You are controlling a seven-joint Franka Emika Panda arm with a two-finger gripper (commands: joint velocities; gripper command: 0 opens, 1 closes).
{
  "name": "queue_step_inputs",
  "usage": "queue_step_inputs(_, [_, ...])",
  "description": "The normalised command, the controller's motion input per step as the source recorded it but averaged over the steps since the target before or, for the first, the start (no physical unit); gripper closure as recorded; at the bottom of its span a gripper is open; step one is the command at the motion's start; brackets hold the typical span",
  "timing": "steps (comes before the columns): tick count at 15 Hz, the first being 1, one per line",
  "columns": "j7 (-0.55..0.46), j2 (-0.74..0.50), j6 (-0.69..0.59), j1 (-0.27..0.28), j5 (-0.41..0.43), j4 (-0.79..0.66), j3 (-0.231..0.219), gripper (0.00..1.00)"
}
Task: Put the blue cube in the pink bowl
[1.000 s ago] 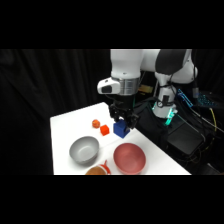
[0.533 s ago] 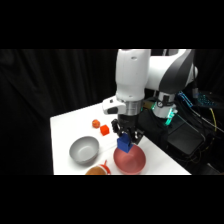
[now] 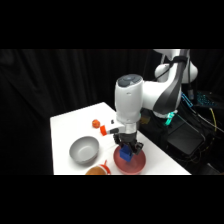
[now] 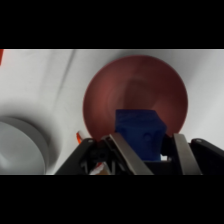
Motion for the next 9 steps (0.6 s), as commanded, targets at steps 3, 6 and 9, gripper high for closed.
queue_step_inputs(3, [-0.26, 0.13, 0.18, -0.098, 0.087, 0.02, 0.053, 0.26])
queue_step_inputs(6, [-0.25, 0.02, 0.06, -0.103, 0.103, 0.02, 0.078, 0.0])
queue_step_inputs(9, [-0.19, -0.11, -0.14, -0.09, 0.116, 0.02, 0.085, 0.0])
